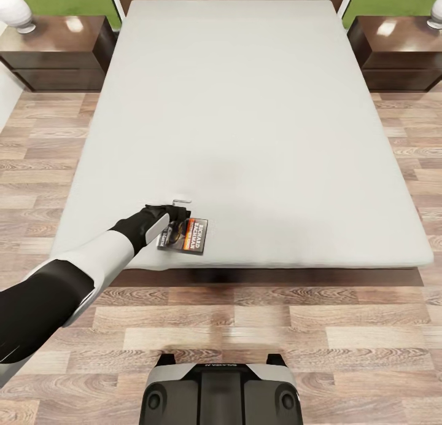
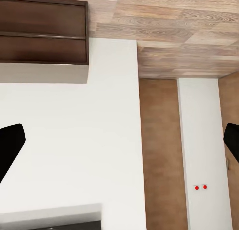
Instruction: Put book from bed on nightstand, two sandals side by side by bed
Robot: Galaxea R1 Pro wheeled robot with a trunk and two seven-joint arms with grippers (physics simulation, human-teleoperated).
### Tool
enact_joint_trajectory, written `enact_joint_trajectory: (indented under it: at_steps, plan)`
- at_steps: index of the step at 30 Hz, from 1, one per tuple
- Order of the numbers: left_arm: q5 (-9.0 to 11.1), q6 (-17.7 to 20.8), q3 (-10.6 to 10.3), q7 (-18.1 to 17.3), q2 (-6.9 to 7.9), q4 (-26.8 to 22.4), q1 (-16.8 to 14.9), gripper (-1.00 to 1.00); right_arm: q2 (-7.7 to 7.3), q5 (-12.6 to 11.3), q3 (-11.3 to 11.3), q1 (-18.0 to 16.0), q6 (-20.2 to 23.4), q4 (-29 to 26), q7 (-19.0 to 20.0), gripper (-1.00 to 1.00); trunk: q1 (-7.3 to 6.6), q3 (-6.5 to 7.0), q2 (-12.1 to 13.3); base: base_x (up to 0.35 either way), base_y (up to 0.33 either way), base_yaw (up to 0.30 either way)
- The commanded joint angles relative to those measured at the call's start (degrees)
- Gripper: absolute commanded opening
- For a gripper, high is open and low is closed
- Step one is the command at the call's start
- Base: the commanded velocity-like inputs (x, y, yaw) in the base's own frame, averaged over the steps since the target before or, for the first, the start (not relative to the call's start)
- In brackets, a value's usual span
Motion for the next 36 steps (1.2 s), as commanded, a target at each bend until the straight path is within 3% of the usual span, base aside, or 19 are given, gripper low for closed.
enact_joint_trajectory:
  at_steps: [1,11,16,36]
  plan:
    - [0.61,0.22,-0.45,0.42,0.03,-0.11,-0.02,1.00,-0.03,0.55,-0.48,-0.05,0.09,0.13,-0.21,1.00,0.01,-0.02,-0.03,0.000,0.000,0.000]
    - [0.61,0.23,-0.45,0.09,0.04,-0.11,-0.03,1.00,-0.04,0.55,-0.48,-0.05,0.09,0.13,-0.21,1.00,0.01,-0.02,-0.03,0.000,0.000,0.000]
    - [0.61,0.24,-0.44,-0.06,0.06,-0.11,-0.05,1.00,-0.04,0.55,-0.48,-0.05,0.09,0.13,-0.21,1.00,1.11,-0.92,-2.04,0.000,0.000,0.000]
    - [0.61,0.24,-0.52,-0.18,0.21,-0.11,-0.06,1.00,-0.04,0.55,-0.48,-0.05,0.09,0.13,-0.21,1.00,1.33,-1.10,-2.44,0.000,0.000,0.000]
